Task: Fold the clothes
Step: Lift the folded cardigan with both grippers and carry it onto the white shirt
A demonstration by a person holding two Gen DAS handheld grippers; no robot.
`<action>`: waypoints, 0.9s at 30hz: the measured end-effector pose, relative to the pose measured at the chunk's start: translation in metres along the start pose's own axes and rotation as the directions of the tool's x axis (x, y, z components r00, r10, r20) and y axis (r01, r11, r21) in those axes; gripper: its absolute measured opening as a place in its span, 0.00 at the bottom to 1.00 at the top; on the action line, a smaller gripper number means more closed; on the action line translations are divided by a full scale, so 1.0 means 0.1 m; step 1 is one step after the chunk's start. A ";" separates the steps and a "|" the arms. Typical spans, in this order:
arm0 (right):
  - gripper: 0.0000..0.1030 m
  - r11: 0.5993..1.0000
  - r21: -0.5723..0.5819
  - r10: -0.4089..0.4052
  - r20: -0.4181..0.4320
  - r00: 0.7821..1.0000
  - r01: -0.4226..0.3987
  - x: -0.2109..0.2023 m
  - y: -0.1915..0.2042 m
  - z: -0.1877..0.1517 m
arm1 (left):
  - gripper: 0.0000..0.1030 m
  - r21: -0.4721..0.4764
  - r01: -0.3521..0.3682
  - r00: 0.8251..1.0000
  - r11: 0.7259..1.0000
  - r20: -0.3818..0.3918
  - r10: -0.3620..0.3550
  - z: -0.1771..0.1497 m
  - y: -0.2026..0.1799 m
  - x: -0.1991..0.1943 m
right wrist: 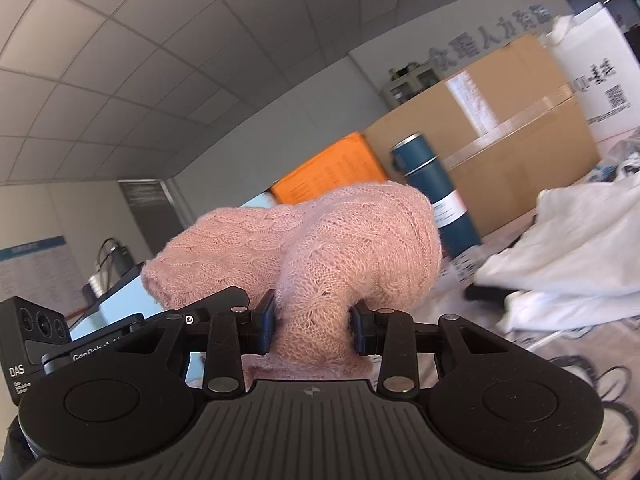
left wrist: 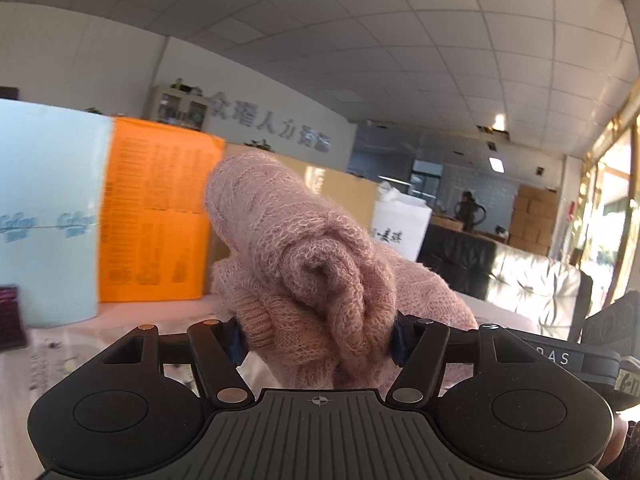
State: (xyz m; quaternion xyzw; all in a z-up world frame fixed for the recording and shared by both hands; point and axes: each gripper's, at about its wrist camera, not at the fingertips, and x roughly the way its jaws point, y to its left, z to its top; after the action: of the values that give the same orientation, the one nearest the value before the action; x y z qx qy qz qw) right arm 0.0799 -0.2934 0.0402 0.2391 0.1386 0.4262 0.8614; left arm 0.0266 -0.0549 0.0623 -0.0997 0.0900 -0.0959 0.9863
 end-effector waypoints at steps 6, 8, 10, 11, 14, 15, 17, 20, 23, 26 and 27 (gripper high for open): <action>0.32 0.980 -0.043 -0.188 0.118 0.975 0.194 -0.11 -0.51 0.22 | 0.61 0.056 0.136 0.990 0.989 -0.042 -0.133 0.00 -0.35 0.94; 0.32 0.965 -0.052 -0.245 0.150 0.958 0.256 -0.07 -0.68 0.30 | 0.61 0.031 0.156 0.987 0.987 -0.035 -0.155 -0.02 -0.39 1.21; 0.32 0.952 -0.055 -0.288 0.169 0.943 0.301 -0.03 -0.84 0.39 | 0.61 0.004 0.157 0.987 0.988 -0.029 -0.156 -0.02 -0.40 1.46; 0.32 0.946 -0.055 -0.305 0.180 0.935 0.319 0.00 -0.91 0.43 | 0.61 -0.010 0.157 0.987 0.988 -0.034 -0.157 -0.02 -0.40 1.59; 0.32 0.921 -0.029 -0.375 0.216 0.902 0.390 0.10 -1.14 0.49 | 0.61 -0.049 0.133 0.988 0.990 -0.076 -0.136 -0.08 -0.38 1.94; 0.32 0.914 -0.004 -0.395 0.210 0.894 0.405 0.13 -1.21 0.49 | 0.61 -0.068 0.117 0.988 0.991 -0.094 -0.123 -0.12 -0.36 2.03; 0.32 0.903 0.034 -0.427 0.185 0.885 0.429 0.17 -1.35 0.49 | 0.64 -0.108 0.076 0.987 0.991 -0.132 -0.090 -0.21 -0.29 2.13; 0.38 0.882 0.045 -0.470 0.143 0.871 0.469 0.19 -1.46 0.47 | 0.84 -0.165 0.014 0.990 0.986 -0.138 -0.037 -0.28 -0.16 2.12; 0.61 0.861 0.057 -0.508 0.150 0.848 0.506 0.20 -1.47 0.46 | 0.89 -0.193 -0.044 0.992 0.980 -0.123 0.020 -0.31 -0.08 2.10; 0.68 0.836 0.066 -0.548 0.130 0.826 0.544 0.24 -1.54 0.46 | 0.97 -0.179 -0.111 0.988 0.978 -0.124 0.089 -0.31 -0.04 2.10; 0.71 0.831 0.074 -0.557 0.117 0.823 0.552 0.24 -1.55 0.46 | 0.97 -0.162 -0.137 0.983 0.977 -0.144 0.114 -0.32 -0.04 2.13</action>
State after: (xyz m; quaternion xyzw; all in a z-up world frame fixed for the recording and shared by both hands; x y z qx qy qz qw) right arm 0.2186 -0.3684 -0.0038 0.2325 0.1519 0.1381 0.9507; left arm 0.2251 -0.1080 -0.0012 -0.1718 0.1698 -0.0316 0.9699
